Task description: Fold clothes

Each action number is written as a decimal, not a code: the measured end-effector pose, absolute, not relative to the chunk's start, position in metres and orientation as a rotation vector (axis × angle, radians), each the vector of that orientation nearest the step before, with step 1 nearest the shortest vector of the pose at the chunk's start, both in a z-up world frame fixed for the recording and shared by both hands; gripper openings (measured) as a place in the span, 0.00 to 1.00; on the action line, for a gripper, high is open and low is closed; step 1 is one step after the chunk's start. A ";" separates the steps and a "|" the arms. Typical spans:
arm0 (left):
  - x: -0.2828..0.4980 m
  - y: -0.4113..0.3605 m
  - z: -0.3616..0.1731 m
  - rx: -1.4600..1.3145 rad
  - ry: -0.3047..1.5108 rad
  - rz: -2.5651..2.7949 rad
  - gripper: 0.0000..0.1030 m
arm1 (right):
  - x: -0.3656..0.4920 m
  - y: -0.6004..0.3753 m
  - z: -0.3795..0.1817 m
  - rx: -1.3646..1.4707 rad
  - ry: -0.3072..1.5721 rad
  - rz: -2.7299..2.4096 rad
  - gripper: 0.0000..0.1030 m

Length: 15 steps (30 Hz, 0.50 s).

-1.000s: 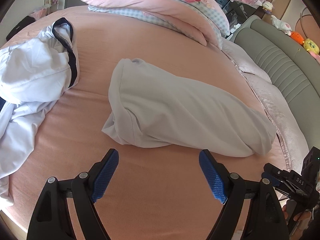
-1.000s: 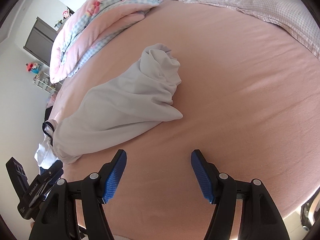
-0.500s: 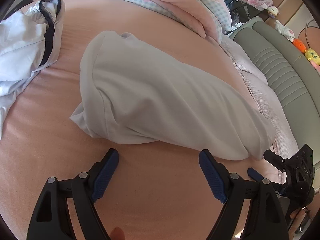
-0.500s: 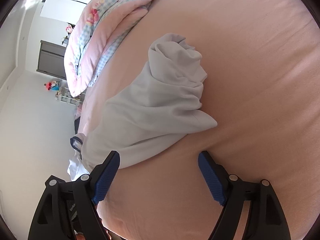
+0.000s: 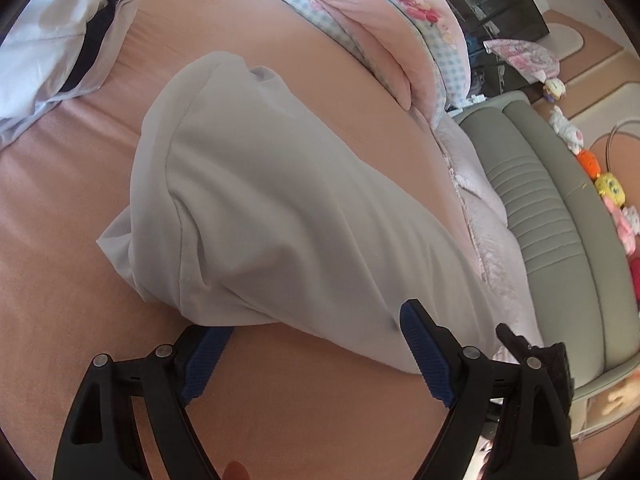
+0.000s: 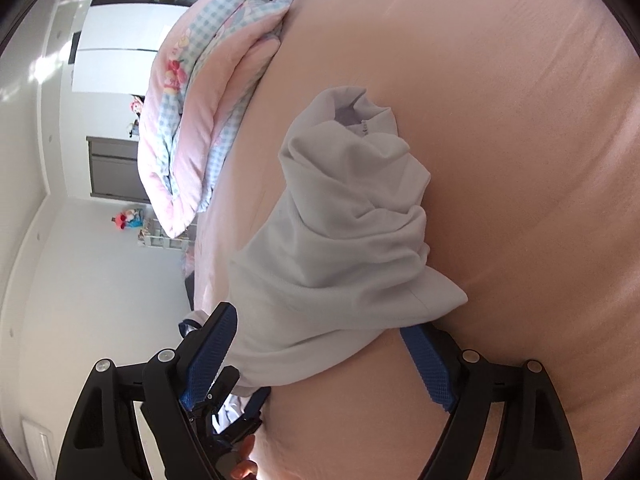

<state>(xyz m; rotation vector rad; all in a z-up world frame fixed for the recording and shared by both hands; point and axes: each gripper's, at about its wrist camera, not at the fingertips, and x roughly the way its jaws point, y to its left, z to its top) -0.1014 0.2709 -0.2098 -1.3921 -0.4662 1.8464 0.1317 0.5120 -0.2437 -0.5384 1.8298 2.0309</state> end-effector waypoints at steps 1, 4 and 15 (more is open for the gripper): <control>-0.104 0.269 -0.211 -1.400 -0.520 1.837 0.82 | 0.132 0.514 -0.245 -0.515 1.854 2.018 0.82; -0.110 0.264 -0.215 -1.417 -0.639 1.825 0.82 | 0.131 0.518 -0.249 -0.461 1.917 1.975 0.82; -0.122 0.268 -0.218 -1.443 -0.822 1.812 0.82 | 0.142 0.527 -0.262 -0.279 2.080 1.821 0.82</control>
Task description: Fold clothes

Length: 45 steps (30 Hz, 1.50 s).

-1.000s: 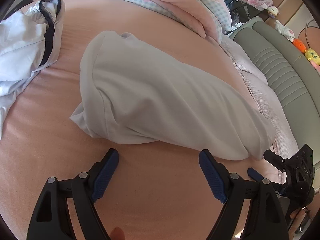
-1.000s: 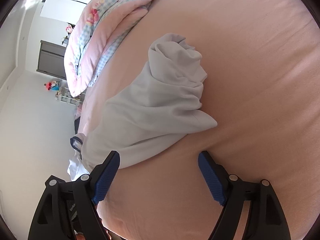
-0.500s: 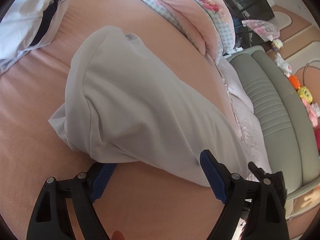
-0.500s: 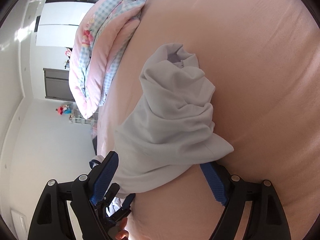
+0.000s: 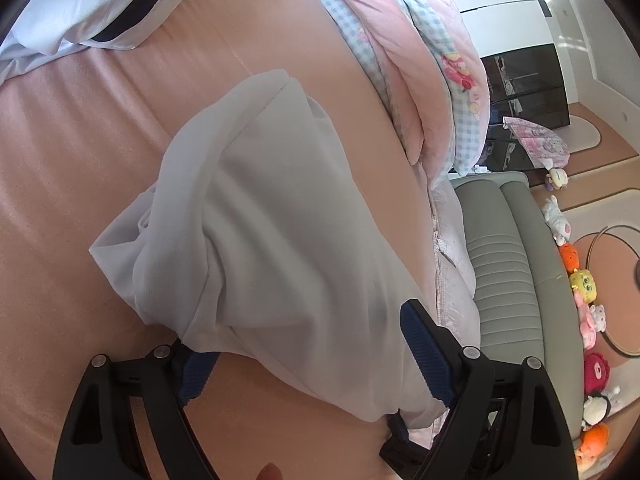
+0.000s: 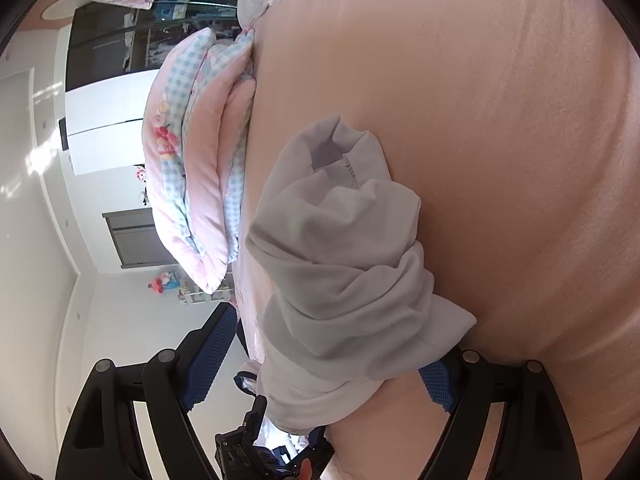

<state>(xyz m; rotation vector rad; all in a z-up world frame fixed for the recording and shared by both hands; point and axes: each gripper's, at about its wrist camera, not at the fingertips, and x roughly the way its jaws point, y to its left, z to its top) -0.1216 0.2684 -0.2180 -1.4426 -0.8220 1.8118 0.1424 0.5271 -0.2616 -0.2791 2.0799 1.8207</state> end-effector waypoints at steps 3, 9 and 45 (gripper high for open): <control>-0.132 0.270 -0.226 -1.486 -0.924 1.755 0.83 | 0.146 0.527 -0.267 -0.177 2.172 1.716 0.82; -0.145 0.272 -0.234 -1.556 -1.026 1.688 0.85 | 0.161 0.510 -0.273 -0.087 2.282 1.532 0.81; -0.137 0.268 -0.243 -1.591 -0.962 1.786 0.38 | 0.108 0.510 -0.263 -0.299 1.968 1.710 0.81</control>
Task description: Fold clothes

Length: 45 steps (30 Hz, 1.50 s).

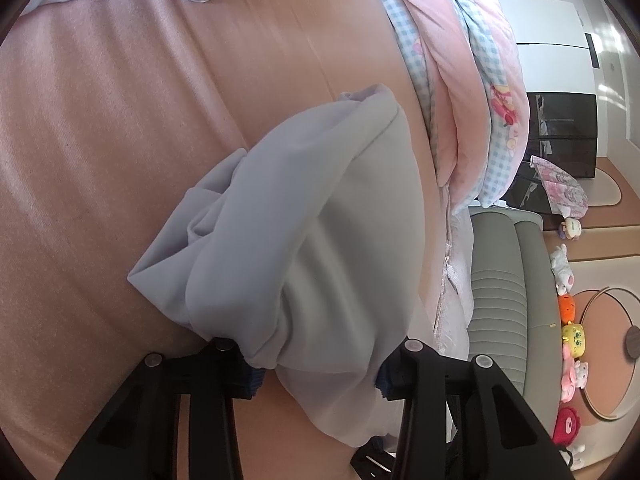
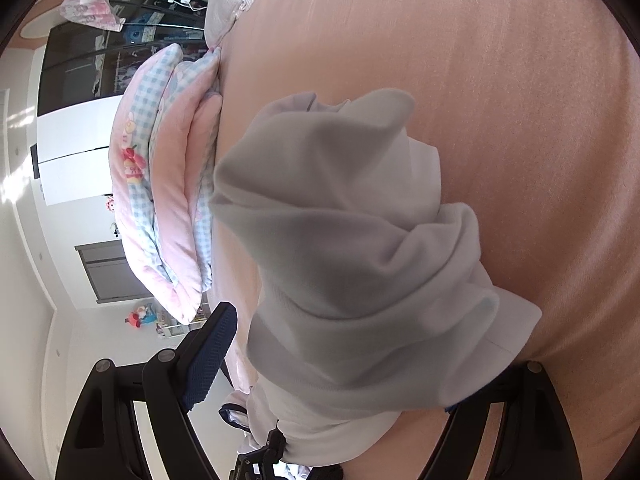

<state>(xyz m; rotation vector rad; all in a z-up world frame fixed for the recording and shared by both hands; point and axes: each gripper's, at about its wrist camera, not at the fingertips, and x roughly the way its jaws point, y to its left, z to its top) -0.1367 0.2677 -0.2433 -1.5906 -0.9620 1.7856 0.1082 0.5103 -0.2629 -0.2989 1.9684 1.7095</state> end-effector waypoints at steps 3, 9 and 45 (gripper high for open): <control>-0.136 0.267 -0.244 -1.589 -0.952 1.790 0.38 | 0.104 0.505 -0.259 -0.350 1.866 1.740 0.72; -0.133 0.270 -0.241 -1.577 -0.886 1.824 0.38 | 0.108 0.505 -0.265 -0.397 1.797 1.766 0.31; -0.127 0.292 -0.231 -1.523 -0.556 1.922 0.36 | -0.013 0.462 -0.182 -1.023 0.536 1.924 0.33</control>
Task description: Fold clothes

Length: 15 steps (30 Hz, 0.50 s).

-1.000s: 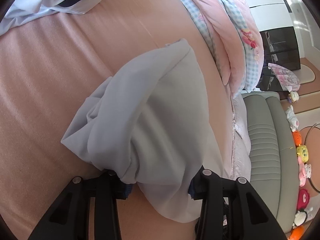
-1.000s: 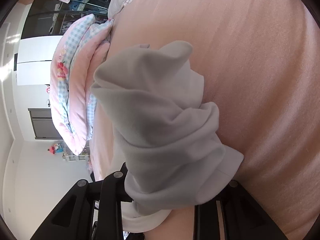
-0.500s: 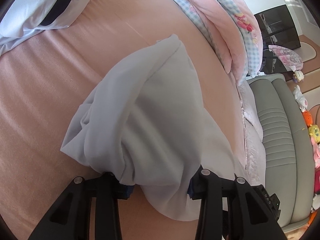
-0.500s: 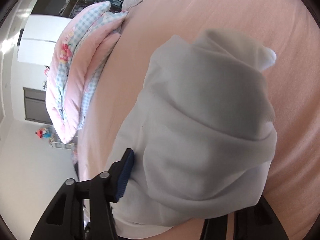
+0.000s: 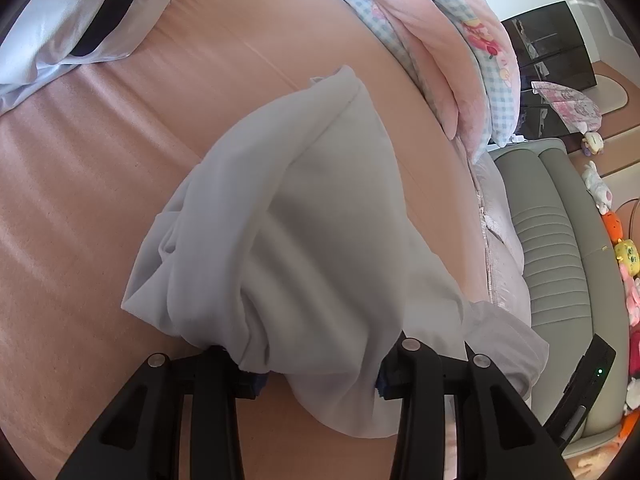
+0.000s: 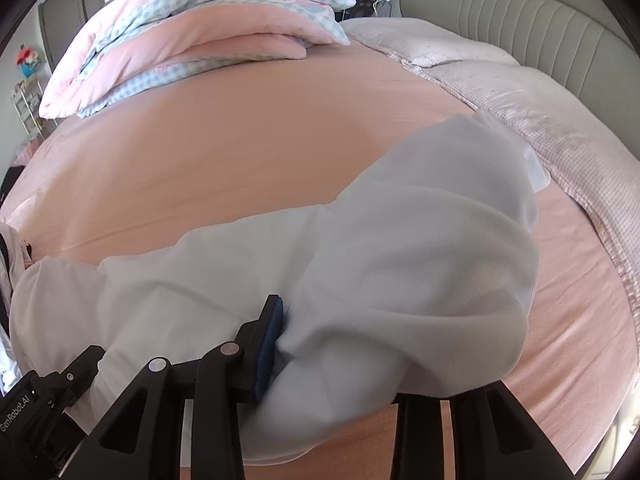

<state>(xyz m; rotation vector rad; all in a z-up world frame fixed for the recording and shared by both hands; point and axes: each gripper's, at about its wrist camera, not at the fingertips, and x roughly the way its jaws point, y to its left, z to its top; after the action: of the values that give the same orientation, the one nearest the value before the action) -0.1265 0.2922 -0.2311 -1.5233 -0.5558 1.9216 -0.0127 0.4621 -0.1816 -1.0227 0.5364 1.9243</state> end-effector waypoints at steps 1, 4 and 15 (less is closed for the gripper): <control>-0.127 0.291 -0.231 -1.524 -0.560 1.917 0.36 | -0.016 0.461 -0.179 -1.030 0.501 1.921 0.33; -0.128 0.289 -0.233 -1.526 -0.574 1.901 0.35 | -0.028 0.450 -0.173 -1.041 0.372 1.921 0.33; -0.136 0.273 -0.244 -1.556 -0.698 1.786 0.30 | -0.059 0.404 -0.148 -0.997 -0.083 1.944 0.32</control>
<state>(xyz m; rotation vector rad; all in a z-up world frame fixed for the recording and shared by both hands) -0.1356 0.2728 -0.2445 -1.5564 -0.6981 1.7856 -0.0590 0.4039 -0.1483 -0.9974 -0.0833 1.9436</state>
